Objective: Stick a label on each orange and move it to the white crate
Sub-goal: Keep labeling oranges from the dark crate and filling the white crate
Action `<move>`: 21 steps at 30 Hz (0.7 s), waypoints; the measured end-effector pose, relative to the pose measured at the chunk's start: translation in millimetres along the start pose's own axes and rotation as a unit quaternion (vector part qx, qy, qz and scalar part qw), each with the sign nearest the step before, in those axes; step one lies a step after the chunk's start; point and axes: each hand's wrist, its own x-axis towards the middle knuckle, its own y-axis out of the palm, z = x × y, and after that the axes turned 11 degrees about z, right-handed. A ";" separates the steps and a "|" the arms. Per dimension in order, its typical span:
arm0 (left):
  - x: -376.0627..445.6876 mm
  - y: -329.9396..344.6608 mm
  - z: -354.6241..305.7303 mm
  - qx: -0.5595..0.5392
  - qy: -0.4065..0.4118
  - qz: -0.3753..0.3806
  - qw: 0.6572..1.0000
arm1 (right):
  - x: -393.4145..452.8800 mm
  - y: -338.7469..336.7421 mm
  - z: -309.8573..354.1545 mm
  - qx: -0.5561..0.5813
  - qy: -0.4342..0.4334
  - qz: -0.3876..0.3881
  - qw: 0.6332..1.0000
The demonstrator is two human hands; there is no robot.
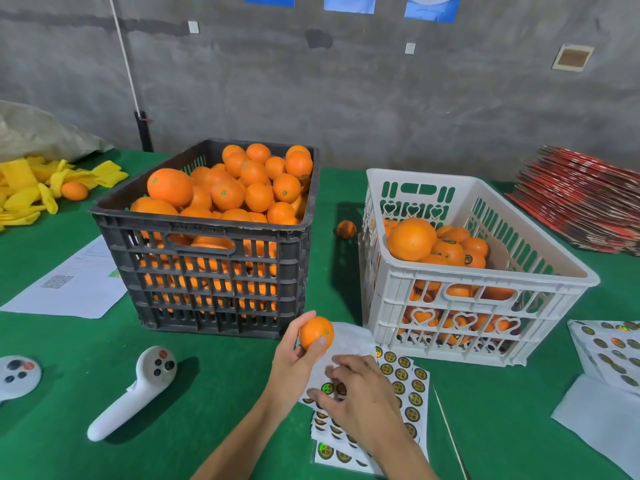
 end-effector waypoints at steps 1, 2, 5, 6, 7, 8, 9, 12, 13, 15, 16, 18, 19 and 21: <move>0.1 0.4 -0.2 0.001 0.001 0.000 1.000 | 0.2 -1.1 2.2 -0.014 0.000 0.000 1.000; 0.2 0.7 0.1 0.000 0.002 -0.001 1.000 | -0.1 -1.7 3.1 -0.034 -0.001 -0.011 0.999; -0.4 0.6 0.9 -0.006 0.001 -0.005 1.000 | -2.7 -3.1 4.4 -0.091 -0.009 -0.048 0.995; -0.8 0.5 0.8 -0.006 0.000 -0.005 1.000 | -3.1 -2.8 5.3 -0.097 -0.010 -0.056 0.994; -1.2 0.5 0.3 -0.006 -0.001 -0.005 1.000 | -2.7 -1.8 5.0 -0.096 -0.014 -0.061 0.993; -1.4 0.6 -0.4 -0.004 -0.002 -0.004 1.000 | -2.2 -0.2 3.7 -0.093 -0.018 -0.070 0.993; -1.4 0.8 -1.1 -0.002 -0.002 -0.003 1.000 | -2.2 1.7 2.3 -0.089 -0.019 -0.077 0.993; -2.0 1.1 -2.7 0.002 -0.006 -0.001 1.000 | -2.4 5.2 1.0 -0.054 -0.002 -0.085 0.995; -2.5 1.2 -3.5 0.003 -0.007 0.000 1.000 | -2.4 6.7 0.3 -0.032 0.006 -0.085 0.996; -3.1 1.4 -5.1 0.003 -0.008 0.000 1.000 | -2.1 9.1 0.4 0.028 0.017 -0.071 0.997; -3.4 1.6 -5.7 0.004 -0.009 0.000 1.000 | -2.1 10.8 -0.3 0.057 0.024 -0.056 0.997; -3.6 2.0 -6.8 0.010 -0.008 0.001 1.000 | -2.1 12.7 -2.0 0.082 0.029 -0.051 0.995; -3.6 1.9 -6.9 0.013 -0.008 0.002 1.000 | -2.2 12.6 -2.6 0.096 0.031 -0.054 0.993; -3.4 1.9 -6.3 0.015 -0.007 0.003 1.000 | -2.0 11.1 -3.7 0.131 0.036 -0.052 0.989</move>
